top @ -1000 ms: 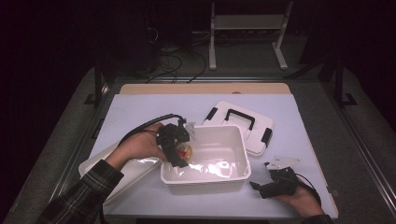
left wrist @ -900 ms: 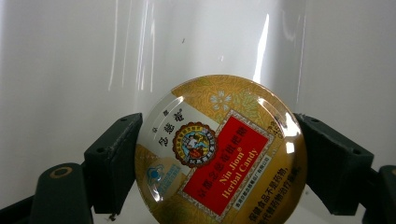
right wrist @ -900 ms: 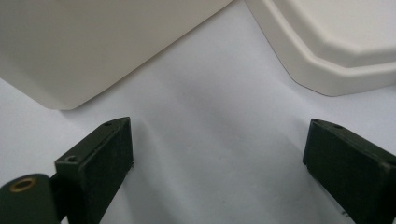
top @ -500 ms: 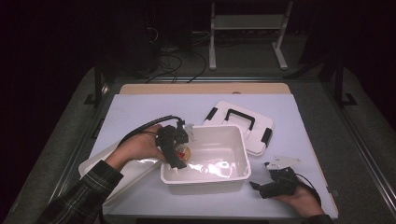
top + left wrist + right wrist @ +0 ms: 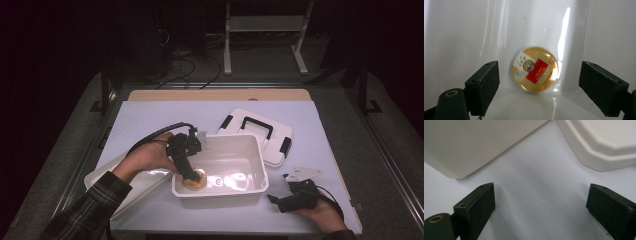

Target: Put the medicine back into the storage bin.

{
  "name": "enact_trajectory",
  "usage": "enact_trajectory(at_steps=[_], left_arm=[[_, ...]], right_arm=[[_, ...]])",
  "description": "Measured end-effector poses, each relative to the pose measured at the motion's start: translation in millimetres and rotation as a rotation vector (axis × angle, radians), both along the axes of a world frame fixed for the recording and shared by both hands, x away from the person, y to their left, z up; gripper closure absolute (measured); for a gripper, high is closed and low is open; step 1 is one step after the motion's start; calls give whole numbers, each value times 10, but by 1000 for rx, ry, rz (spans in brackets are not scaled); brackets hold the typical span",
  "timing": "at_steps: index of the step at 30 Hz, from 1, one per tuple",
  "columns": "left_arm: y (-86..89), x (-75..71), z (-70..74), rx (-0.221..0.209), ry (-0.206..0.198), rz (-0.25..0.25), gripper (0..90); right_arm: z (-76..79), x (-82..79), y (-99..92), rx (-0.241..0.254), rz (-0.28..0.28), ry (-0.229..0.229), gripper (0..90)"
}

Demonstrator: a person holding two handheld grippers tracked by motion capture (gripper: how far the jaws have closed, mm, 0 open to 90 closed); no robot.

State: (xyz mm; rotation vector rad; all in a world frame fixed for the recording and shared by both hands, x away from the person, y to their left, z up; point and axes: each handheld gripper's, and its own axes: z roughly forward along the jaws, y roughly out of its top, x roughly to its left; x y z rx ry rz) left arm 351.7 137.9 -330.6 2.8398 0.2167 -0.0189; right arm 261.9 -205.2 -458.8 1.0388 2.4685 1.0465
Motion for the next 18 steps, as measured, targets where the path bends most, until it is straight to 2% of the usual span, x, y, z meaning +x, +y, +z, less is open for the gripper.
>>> enact_trajectory(at_steps=[5, 10, 14, 18], left_arm=[[45, -9, 86, -30, -4, 10, 147], [142, -21, 274, -73, -23, 33, 148], [220, -37, 388, -85, -36, 51, 148], [312, -42, 444, -96, -44, 76, 149]], right_arm=[[0, -1, 1, 2, -1, 1, 78], [1, -2, 1, 1, -2, 2, 77], [1, -2, 2, 1, -2, 2, 77], [1, 0, 0, -3, 0, 0, 77]])
